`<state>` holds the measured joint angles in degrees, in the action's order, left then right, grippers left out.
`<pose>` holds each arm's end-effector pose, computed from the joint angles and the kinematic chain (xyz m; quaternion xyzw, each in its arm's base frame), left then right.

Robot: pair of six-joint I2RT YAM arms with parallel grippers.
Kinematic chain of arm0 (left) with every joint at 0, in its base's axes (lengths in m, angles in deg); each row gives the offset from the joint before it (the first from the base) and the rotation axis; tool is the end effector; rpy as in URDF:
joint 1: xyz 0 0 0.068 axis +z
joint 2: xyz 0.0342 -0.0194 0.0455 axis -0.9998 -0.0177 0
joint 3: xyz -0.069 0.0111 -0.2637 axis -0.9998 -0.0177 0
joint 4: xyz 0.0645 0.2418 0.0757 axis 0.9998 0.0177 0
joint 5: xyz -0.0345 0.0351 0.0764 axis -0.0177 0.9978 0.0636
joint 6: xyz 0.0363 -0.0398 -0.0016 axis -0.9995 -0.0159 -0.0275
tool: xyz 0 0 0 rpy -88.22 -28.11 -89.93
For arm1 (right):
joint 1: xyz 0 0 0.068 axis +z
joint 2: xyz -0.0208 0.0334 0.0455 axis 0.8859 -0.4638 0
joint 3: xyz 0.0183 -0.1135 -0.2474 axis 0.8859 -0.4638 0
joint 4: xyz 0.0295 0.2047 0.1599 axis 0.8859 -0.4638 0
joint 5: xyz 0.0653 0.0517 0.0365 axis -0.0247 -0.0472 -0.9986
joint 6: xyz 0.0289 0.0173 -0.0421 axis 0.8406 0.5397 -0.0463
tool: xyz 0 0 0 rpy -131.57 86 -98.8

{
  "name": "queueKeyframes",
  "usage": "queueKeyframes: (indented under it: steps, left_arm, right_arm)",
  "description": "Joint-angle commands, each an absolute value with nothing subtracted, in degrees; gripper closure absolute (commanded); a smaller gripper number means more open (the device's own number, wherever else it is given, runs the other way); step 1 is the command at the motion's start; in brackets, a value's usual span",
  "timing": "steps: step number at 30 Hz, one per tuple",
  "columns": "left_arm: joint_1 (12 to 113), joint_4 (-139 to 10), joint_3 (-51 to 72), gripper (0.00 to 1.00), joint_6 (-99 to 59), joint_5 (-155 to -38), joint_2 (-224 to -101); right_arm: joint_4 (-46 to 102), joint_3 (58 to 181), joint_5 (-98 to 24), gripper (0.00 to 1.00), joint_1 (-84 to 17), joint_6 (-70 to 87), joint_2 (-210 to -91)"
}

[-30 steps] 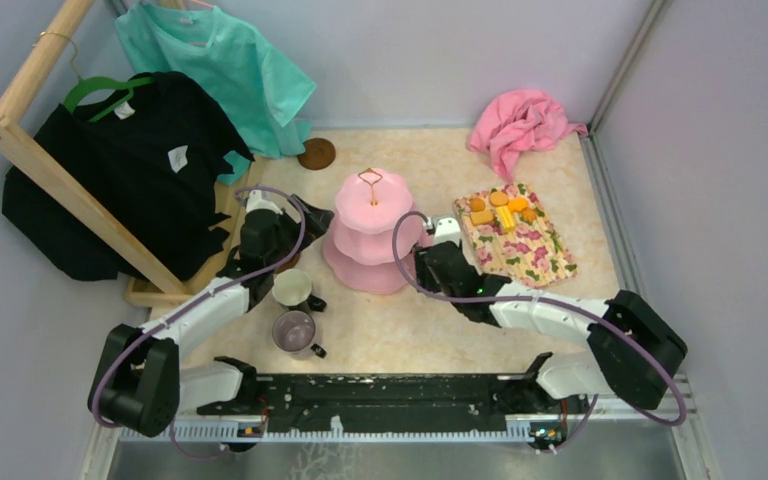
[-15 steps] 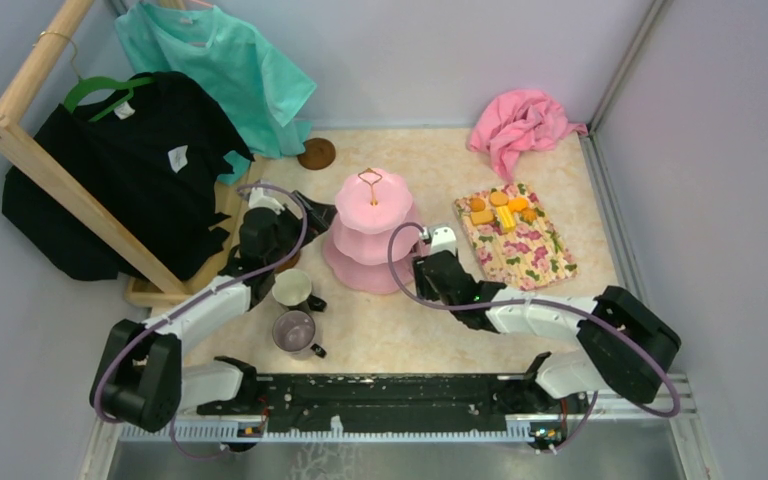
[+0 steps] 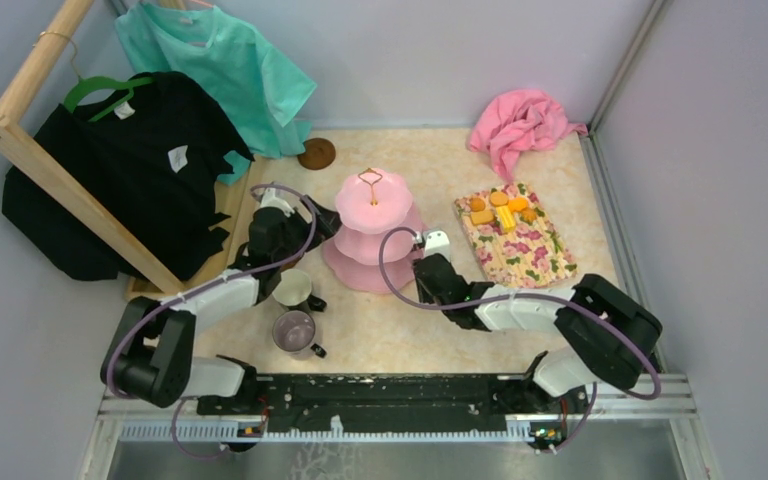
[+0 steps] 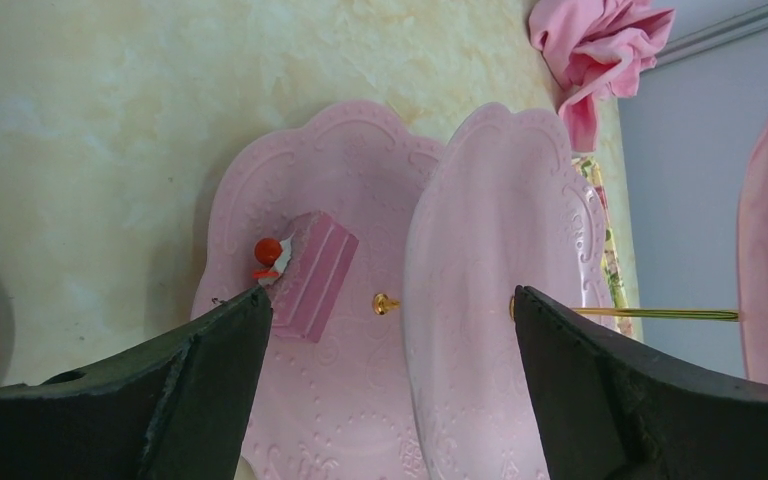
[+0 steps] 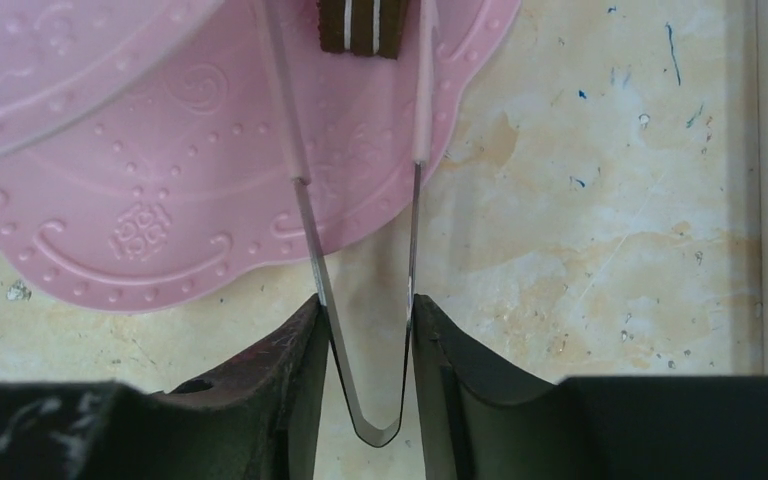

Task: Serve the afternoon tea
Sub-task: Pick up the clamp from the desert table.

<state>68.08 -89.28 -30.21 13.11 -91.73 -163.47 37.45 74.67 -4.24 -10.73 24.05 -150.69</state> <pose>0.2578 -0.1007 0.2055 -0.1514 0.7948 -0.3384 0.4804 0.1738 0.1950 0.1531 -0.1362 0.8840 0.0812 0.4397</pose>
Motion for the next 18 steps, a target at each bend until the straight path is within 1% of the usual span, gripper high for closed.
queueKeyframes:
  steps: [1, 6, 7, 15, 18]
  left_arm:
    - [67.7, -92.4, -29.1, 0.05, 12.1, -93.5, -164.9]
    - [67.7, -93.4, -28.7, 0.06, 12.3, -94.1, -166.8]
    - [67.7, -93.6, -28.6, 0.06, 12.4, -94.1, -167.2]
    - [67.8, -94.3, -27.5, 0.07, 12.7, -94.3, -168.8]
    - [67.6, -94.6, -27.0, 0.07, 12.9, -94.7, -169.4]
  right_arm:
    - [40.6, 77.6, -2.3, 0.68, -9.8, 23.8, -151.8]
    - [40.3, 77.7, -1.4, 0.79, -9.2, 22.8, -151.6]
    - [39.9, 77.9, -1.2, 0.8, -9.1, 22.7, -151.4]
    - [36.0, 78.1, -0.3, 0.8, -8.2, 22.5, -147.1]
    - [34.1, 78.7, -0.2, 0.77, -8.2, 22.8, -146.1]
